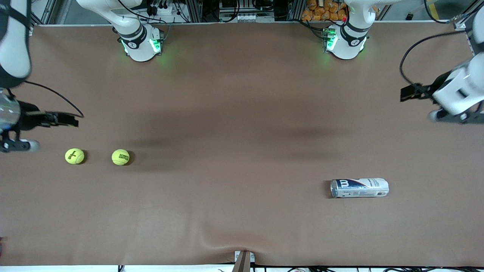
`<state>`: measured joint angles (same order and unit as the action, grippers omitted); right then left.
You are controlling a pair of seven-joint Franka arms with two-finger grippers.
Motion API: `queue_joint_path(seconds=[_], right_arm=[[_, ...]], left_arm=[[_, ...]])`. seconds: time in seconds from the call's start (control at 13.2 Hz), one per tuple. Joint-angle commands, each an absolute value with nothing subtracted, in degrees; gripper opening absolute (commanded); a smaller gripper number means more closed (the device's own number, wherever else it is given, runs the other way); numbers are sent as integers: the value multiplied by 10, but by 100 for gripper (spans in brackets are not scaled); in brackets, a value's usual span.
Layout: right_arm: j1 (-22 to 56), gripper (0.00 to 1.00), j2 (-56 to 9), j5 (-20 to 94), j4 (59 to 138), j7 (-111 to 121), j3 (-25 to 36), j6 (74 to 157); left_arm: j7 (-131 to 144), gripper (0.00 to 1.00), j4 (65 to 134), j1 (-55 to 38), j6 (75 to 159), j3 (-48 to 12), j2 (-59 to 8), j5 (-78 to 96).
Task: Insert tennis ball vertically with right arm
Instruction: 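Reach the right gripper to a ball while the left gripper reaches the can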
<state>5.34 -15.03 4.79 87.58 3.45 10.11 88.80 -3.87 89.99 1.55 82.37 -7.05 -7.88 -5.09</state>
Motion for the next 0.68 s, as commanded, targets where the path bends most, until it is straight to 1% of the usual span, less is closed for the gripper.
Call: queue_joint_path(seconds=[0.0,0.15,0.38,0.61], right_arm=[[72,100,-143,55,927,12,105,940],[72,100,-147,56,954,18,104,985],[79,100,-154,56,987,32,104,1044],[106,100,-157,57,1051,36,103,1155]], left_arm=[[-92,100,879,-34,859,-72,-141,-128],[-131,100,879,-68,887,-73,-188,-187],[-238,100,879,-76,952,-73,-258,-223],[-382,100,879,-75,1036,-73,-339,-296]])
